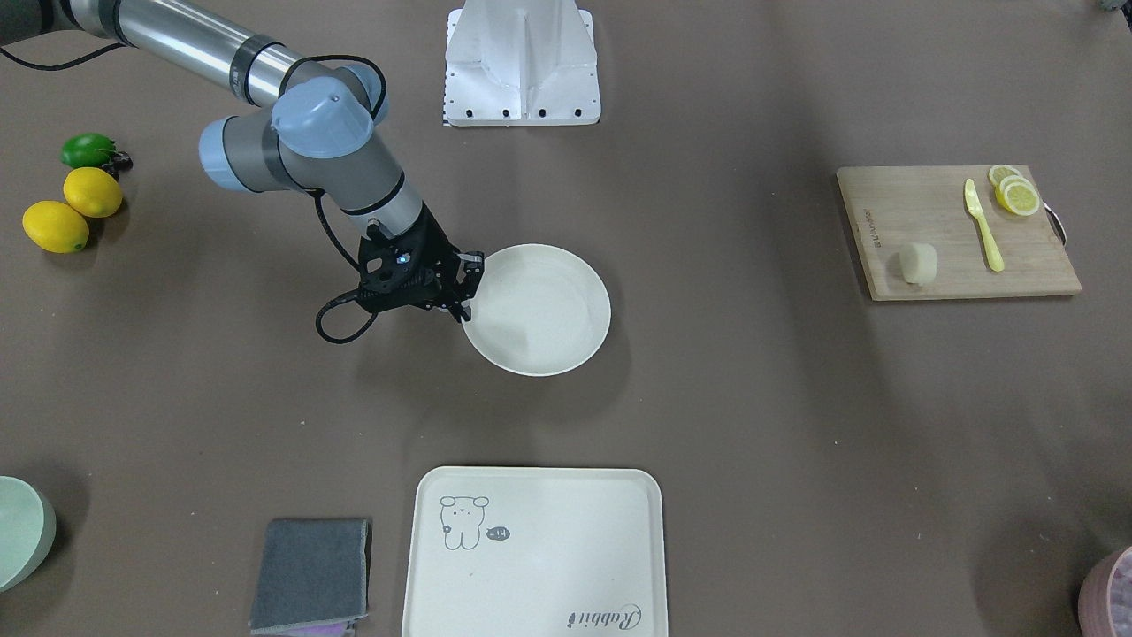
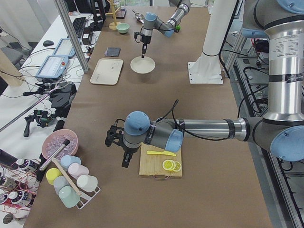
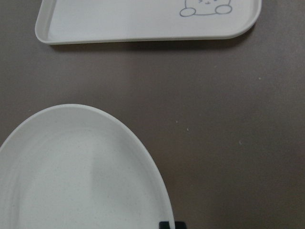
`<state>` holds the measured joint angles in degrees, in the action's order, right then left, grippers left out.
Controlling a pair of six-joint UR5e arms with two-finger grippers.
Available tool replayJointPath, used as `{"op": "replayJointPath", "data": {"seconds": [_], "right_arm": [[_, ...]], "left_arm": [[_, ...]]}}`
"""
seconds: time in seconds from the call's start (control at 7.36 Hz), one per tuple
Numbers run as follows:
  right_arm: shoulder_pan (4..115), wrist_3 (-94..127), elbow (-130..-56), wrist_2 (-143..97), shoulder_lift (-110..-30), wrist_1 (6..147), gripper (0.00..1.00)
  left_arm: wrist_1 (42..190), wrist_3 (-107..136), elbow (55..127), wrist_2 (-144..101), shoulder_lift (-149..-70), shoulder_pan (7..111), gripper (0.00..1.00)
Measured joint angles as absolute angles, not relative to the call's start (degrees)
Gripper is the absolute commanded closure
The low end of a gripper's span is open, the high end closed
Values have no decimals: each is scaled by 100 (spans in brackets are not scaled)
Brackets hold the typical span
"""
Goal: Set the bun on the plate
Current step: 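Drag the white plate with the right gripper toward the table centre, then release the plate and withdraw the right gripper toward the green bowl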
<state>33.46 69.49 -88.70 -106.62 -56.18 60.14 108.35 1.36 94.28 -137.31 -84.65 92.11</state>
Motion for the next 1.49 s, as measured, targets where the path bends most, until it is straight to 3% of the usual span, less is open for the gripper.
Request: {"op": "replayJointPath", "data": {"seconds": [0.54,0.68,0.81,1.49], "right_arm": [[3178,7158,-8649,-10545,-5479,6021,100],[3176,7134,-8646,-10554,-5499,6021,48],[3173,7116,-8643,-10558,-5523,6021,1],[3482,7117,-8867,-11017,-5587,6304,1]], "left_arm": [[10845,134,9402,-13737,-8464,9211,2],[10848,134,9400,-13737,-8464,9211,2],[10851,138,9402,-13737,-8464,9211,2],[10868,136,9452,-13740,-8439,9214,2]]}}
